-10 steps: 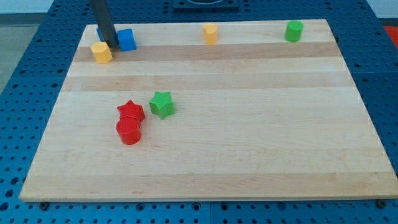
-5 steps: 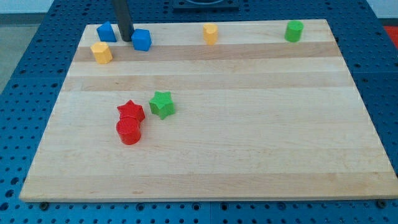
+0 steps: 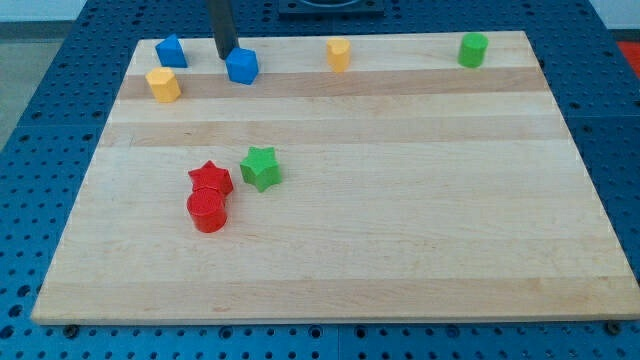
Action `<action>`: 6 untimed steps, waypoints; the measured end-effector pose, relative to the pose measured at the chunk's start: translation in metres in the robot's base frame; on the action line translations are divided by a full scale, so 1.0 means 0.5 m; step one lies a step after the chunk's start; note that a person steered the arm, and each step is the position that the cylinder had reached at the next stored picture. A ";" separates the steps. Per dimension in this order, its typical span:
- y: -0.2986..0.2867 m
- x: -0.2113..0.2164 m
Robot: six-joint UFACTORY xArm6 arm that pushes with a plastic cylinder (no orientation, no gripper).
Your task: Push the blue cube towards the center right
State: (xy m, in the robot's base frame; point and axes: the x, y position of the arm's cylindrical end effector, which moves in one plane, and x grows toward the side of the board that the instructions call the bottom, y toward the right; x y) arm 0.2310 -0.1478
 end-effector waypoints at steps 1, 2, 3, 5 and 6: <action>0.004 0.045; 0.008 0.101; 0.063 0.139; 0.072 0.087; 0.084 0.082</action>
State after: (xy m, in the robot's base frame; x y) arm 0.2721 -0.1057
